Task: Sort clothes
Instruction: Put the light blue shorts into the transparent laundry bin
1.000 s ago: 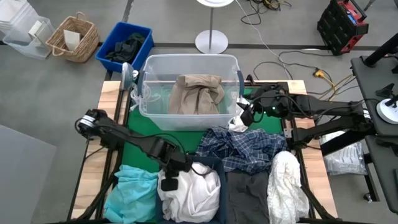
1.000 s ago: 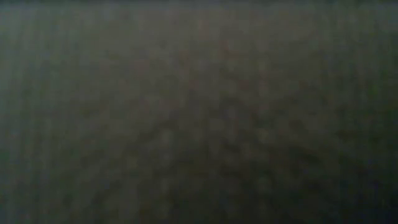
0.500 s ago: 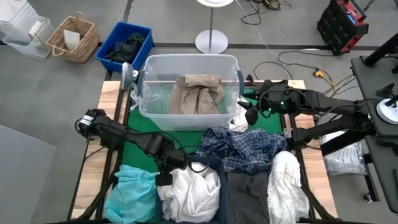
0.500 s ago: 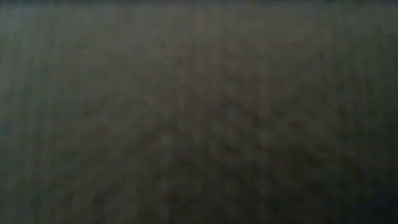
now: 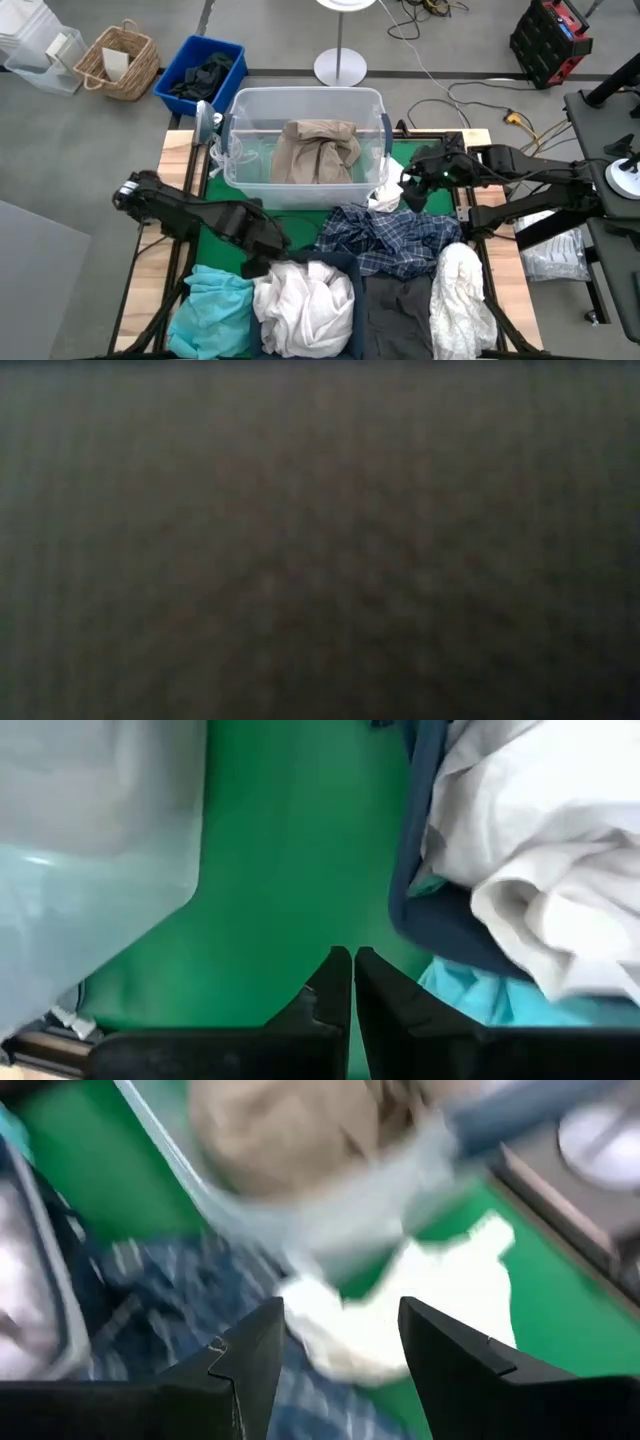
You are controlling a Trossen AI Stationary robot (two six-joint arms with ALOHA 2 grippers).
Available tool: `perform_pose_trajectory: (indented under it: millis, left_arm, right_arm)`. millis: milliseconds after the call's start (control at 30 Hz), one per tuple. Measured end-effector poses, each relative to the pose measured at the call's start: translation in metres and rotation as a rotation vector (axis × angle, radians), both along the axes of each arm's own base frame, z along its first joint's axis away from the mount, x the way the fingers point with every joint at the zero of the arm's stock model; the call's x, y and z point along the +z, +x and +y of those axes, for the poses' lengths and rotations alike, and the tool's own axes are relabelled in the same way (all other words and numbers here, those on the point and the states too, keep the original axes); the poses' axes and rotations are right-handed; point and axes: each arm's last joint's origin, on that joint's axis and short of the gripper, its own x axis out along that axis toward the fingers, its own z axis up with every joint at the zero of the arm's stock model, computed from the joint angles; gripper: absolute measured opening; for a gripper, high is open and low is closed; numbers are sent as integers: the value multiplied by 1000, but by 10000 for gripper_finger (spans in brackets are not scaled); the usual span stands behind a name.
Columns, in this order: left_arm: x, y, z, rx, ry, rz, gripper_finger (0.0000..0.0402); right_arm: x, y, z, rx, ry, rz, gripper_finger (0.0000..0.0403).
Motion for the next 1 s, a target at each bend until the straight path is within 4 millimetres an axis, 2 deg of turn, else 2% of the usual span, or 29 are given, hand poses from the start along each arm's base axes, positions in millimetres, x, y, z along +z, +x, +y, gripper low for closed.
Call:
perform_pose_trajectory:
  millis: [133,233,367,500,700,867,1000]
  left_arm:
    - [27,-22,9,45,6,-135,0]
    - [46,-38,15,98,41,-280,0]
    - [71,-54,21,148,84,-513,0]
    - [87,-60,26,179,164,-699,0]
    - [96,-61,28,145,182,-775,0]
    - [93,-55,26,114,226,-759,0]
    - [88,-48,23,100,268,-739,0]
  right_arm:
    - [-11,-13,1,-24,53,163,189]
    - [-15,-17,2,-40,65,213,189]
    - [-18,-12,1,-45,63,199,189]
    - [-26,0,-1,-55,34,168,189]
    - [-49,6,2,58,81,243,189]
    - [-72,7,2,156,38,318,189]
    - [-88,12,4,245,28,303,189]
